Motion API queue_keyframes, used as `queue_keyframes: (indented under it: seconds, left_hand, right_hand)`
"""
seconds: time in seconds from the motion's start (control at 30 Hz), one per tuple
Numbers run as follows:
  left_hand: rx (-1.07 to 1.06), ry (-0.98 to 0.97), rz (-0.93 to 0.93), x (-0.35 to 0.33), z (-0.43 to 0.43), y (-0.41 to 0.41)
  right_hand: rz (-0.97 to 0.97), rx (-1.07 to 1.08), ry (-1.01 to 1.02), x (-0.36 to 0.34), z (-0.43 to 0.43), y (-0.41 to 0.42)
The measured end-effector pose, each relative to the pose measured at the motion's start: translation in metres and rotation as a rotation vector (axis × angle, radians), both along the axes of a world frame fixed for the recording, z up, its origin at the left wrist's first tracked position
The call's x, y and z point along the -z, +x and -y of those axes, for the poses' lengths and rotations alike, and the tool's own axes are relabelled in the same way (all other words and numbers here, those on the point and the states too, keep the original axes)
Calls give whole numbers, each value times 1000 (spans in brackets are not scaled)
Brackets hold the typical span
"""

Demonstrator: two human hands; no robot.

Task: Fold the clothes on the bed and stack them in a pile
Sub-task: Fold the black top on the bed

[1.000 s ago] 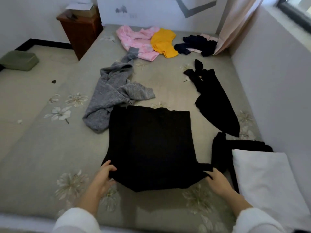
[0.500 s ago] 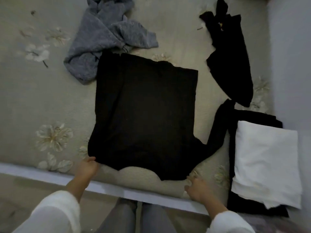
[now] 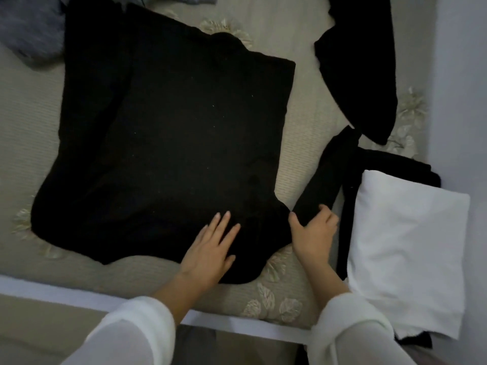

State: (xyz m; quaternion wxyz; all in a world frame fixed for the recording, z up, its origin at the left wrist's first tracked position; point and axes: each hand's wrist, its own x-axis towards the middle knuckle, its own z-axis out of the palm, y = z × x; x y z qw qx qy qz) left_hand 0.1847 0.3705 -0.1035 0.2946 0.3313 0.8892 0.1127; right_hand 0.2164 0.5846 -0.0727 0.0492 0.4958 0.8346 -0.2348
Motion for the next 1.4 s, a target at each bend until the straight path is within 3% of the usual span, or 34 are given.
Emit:
queue_keyframes:
  seconds: [0.1, 0.2, 0.3, 0.37, 0.43, 0.57, 0.67, 0.73, 0.83, 0.93, 1.03, 1.1, 1.23, 1.3, 1.4]
  left_hand:
    - [175, -21, -58, 20, -19, 8]
    - [209, -91, -31, 39, -22, 11]
    - [221, -70, -119, 51, -21, 14]
    - [179, -48, -77, 45, -24, 13]
    - [204, -69, -91, 46, -24, 13]
    - [188, -46, -99, 56, -21, 18]
    - [176, -38, -66, 53, -21, 17]
    - [186, -31, -54, 51, -21, 16]
    - [188, -11, -3, 48, -23, 14]
    - [180, 20, 40, 47, -24, 15]
    - [199, 41, 51, 48, -20, 14]
    - [257, 5, 66, 47, -17, 10]
    - [365, 82, 57, 39, -1, 10]
    - [405, 101, 46, 36, 9, 14]
    - [421, 170, -50, 37, 24, 17]
  right_hand:
    - [102, -107, 43, 16, -19, -18]
    - [129, -90, -40, 34, -38, -29]
    - [125, -120, 24, 48, -52, -23]
    - [-35, -13, 105, 46, -58, -22]
    - [-278, 301, 32, 33, -62, -26]
    - [-845, 951, -389, -9, -64, -22]
    - [-1058, 938, -792, -36, -57, -17]
    - [-1015, 915, -859, -50, -56, -25]
    - [-1060, 916, -796, -66, -50, -55]
    - [-1126, 701, -494, -73, -28, -100]
    - [-1041, 103, -100, -58, 15, -147]
    - [-847, -371, -8, -37, 49, -167]
    - [-138, -1154, -158, 15, 92, -176]
    - [52, -1288, -124, 36, 97, -164]
    - [34, -1225, -34, 49, 92, -140]
